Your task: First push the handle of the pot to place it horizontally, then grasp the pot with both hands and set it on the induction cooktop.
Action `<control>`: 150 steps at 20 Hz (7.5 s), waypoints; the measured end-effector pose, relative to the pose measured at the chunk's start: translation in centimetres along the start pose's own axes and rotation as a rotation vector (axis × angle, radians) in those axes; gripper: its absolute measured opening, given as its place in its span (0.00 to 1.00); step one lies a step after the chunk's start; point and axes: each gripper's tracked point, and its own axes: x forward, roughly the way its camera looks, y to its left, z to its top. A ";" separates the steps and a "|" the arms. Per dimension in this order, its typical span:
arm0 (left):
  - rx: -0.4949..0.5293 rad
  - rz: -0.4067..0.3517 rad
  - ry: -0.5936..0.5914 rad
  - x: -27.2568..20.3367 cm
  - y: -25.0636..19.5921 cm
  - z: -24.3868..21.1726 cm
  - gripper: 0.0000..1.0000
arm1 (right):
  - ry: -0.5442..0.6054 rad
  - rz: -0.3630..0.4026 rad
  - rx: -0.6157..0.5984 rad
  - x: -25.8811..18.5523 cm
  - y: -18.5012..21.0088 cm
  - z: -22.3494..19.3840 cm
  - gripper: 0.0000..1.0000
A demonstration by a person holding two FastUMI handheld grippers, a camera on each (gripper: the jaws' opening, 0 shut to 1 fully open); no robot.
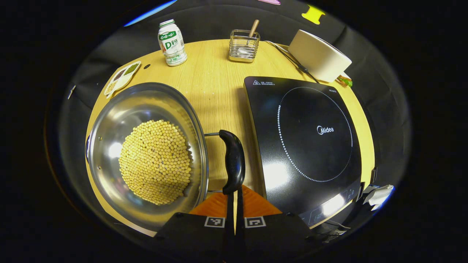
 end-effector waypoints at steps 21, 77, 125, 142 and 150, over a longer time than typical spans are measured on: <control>0.128 0.012 -0.551 -17.8 4.1 2.3 0.70 | 0.010 0.205 0.069 2.2 10.3 0.8 0.98; -0.150 0.094 -0.337 -9.7 30.3 0.8 0.52 | 1.031 0.609 0.305 5.3 42.8 -21.3 0.53; -0.043 0.019 -0.303 -1.7 -2.1 11.3 0.52 | 1.072 0.464 0.389 14.4 11.7 -31.4 0.53; -0.023 0.031 -0.377 -2.6 -1.8 12.1 0.75 | 1.047 0.447 0.436 15.0 11.3 -30.7 0.90; 0.018 0.031 -0.402 -5.3 -1.0 11.2 0.90 | 0.956 0.395 0.463 14.7 9.1 -26.8 0.99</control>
